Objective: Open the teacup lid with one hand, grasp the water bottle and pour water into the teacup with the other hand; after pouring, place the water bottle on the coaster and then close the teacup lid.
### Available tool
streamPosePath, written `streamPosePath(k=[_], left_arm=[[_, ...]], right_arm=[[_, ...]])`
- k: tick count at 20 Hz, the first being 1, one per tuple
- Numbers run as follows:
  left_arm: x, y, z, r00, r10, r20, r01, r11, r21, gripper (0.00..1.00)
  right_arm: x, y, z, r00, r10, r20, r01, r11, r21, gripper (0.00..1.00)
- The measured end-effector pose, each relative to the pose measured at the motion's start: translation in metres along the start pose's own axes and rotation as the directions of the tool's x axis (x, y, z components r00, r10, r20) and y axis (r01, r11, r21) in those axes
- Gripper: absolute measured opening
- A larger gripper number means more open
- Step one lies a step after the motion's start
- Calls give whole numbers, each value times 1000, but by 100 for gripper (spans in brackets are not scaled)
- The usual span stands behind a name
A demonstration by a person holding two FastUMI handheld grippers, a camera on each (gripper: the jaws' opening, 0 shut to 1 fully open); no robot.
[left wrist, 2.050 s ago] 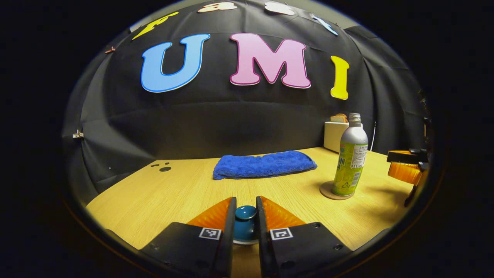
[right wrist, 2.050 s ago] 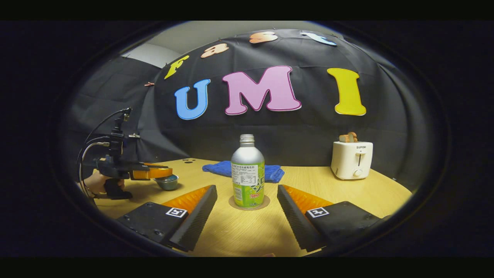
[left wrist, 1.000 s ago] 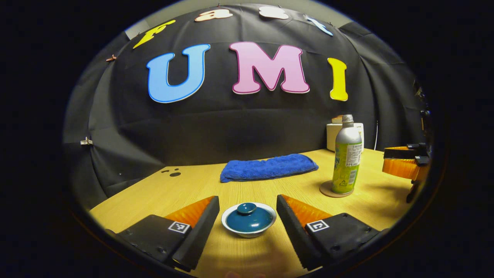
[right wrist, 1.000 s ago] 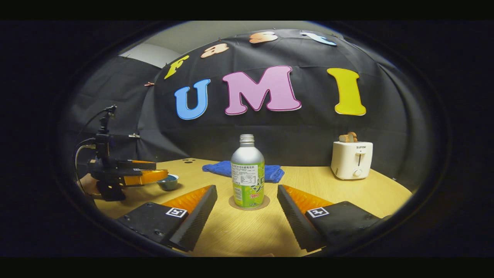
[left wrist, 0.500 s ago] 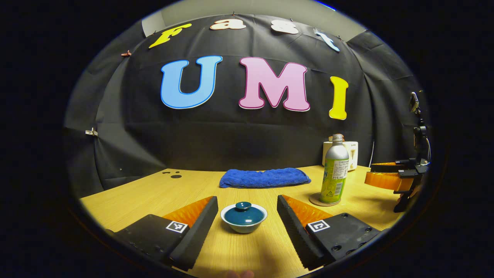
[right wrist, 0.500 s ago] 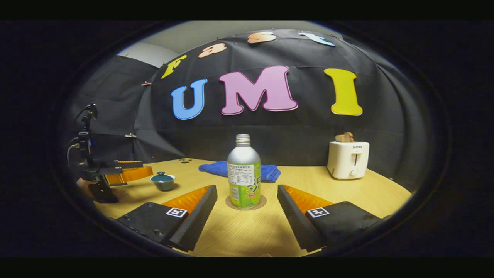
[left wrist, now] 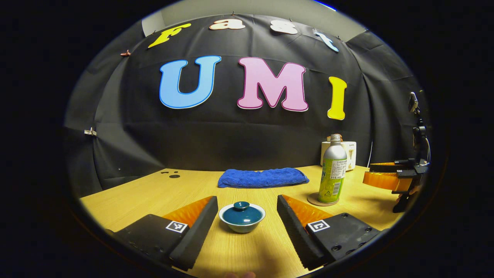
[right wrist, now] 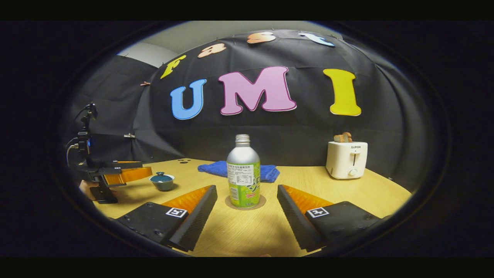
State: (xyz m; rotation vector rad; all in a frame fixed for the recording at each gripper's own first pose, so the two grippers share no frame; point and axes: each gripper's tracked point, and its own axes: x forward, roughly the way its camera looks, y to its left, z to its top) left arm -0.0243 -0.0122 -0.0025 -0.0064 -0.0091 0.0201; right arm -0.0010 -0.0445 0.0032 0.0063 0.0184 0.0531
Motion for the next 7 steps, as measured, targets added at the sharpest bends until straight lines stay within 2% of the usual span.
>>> streamPosePath(k=[4, 7], left_arm=[[0, 1, 0, 1000, 3, 1, -3, 1000, 1, 97], [0, 1, 0, 1000, 3, -1, -3, 1000, 1, 97]], right_arm=[[0, 0, 0, 1000, 3, 0, -3, 1000, 0, 96], [-2, 9, -1, 999, 45, -2, -45, 999, 2, 96]])
